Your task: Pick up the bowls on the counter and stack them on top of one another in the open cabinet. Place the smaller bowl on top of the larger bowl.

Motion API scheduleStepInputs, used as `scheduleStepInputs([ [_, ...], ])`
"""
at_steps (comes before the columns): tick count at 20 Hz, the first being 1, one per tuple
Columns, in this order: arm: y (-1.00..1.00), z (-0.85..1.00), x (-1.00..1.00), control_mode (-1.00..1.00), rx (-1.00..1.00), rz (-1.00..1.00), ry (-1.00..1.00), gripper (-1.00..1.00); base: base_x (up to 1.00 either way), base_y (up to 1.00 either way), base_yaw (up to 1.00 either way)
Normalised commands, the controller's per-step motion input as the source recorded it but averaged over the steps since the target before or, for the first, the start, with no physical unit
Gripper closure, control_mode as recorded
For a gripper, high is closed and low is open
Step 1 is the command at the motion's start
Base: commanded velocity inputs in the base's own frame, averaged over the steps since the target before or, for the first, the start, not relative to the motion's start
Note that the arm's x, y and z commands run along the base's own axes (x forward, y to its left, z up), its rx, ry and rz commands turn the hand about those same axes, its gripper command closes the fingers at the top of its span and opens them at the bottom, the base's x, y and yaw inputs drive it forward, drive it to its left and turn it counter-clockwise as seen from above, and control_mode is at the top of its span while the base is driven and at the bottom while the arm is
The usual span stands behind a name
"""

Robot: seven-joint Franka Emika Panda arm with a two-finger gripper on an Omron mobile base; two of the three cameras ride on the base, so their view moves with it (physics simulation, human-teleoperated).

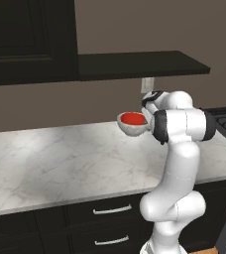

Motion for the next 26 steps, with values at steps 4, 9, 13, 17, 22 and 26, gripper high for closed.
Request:
scheduleStepInputs([
  [4, 0.01, 0.34, -0.45, -1.0, -0.03, 0.03, 0.02, 1.0, 0.0, 0.0, 0.0],
  [9, 0.01, 0.46, -0.42, -1.0, -0.02, 0.03, -0.01, 1.0, 0.0, 0.0, 0.0],
  [13, 0.0, 0.42, -0.52, -1.0, -0.01, 0.01, -0.1, 1.0, 0.0, 0.0, 0.0],
  [17, 0.0, 0.42, -0.62, -1.0, -0.01, 0.02, -0.12, 1.0, 0.0, 0.0, 0.0],
  [22, 0.0, 0.41, -0.63, -1.0, -0.01, 0.02, -0.12, 1.0, 0.0, 0.0, 0.0],
  [26, 0.0, 0.45, -0.56, -1.0, -0.04, 0.02, -0.12, 1.0, 0.0, 0.0, 0.0],
])
